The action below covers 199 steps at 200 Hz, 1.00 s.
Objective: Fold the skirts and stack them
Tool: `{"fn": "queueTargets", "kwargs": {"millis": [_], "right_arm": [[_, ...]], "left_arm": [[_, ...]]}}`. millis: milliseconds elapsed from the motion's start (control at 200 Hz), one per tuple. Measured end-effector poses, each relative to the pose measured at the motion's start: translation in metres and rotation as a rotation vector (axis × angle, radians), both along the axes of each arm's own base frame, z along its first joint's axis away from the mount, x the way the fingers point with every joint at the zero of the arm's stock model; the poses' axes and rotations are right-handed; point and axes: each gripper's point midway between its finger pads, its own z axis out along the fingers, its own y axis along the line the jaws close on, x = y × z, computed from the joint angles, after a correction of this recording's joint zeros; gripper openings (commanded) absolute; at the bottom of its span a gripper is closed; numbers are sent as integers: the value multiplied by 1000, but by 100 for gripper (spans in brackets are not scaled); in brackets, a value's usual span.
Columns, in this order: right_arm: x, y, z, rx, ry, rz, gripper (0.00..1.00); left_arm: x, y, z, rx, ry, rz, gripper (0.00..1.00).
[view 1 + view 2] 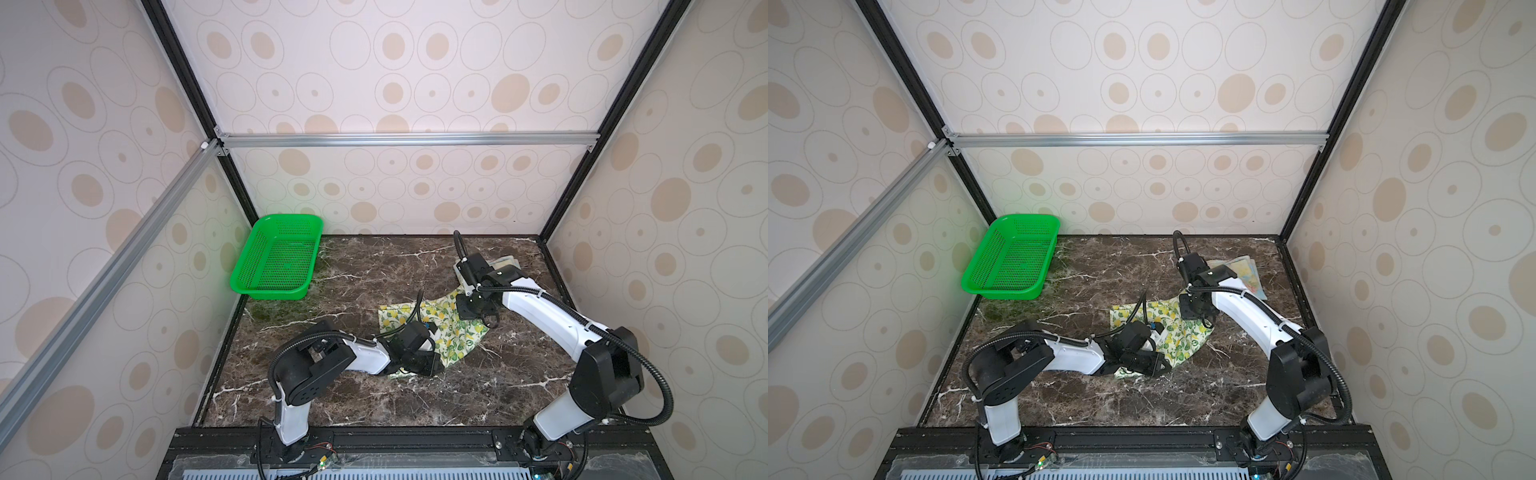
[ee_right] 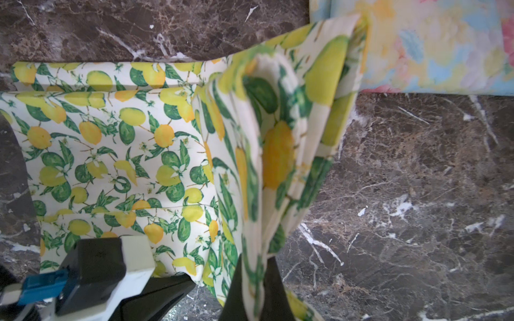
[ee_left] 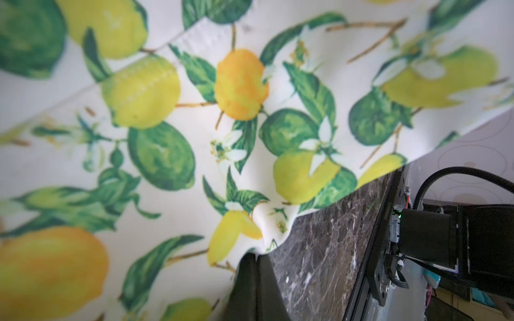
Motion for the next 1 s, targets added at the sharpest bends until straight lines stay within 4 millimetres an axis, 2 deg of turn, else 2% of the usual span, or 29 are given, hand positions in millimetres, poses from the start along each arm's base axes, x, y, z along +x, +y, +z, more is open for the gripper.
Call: {"fn": "queueTargets", "kwargs": {"millis": [155, 330, 435, 530, 620, 720, 795, 855, 995], "right_arm": [[1, -3, 6, -25, -5, 18, 0], [2, -6, 15, -46, -13, 33, 0], [1, -8, 17, -56, -12, 39, 0], [0, -9, 17, -65, -8, 42, 0], [1, -9, 18, -67, -7, 42, 0], [5, -7, 19, -66, -8, 42, 0], [7, -6, 19, -67, -7, 42, 0], [8, -6, 19, -67, -7, 41, 0], [13, -4, 22, -69, -4, 40, 0]], "left_arm": [[8, -23, 3, -45, -4, -16, 0], [7, -22, 6, -35, -2, -15, 0], [9, -10, 19, -1, -10, -9, 0], [18, 3, 43, 18, -52, 8, 0], [39, 23, 66, 33, -115, 53, 0], [64, 52, 77, 61, -162, 120, 0], [73, 74, 70, 93, -170, 160, 0], [76, 91, 55, 133, -160, 186, 0], [60, 112, 20, 206, -104, 181, 0]]}}
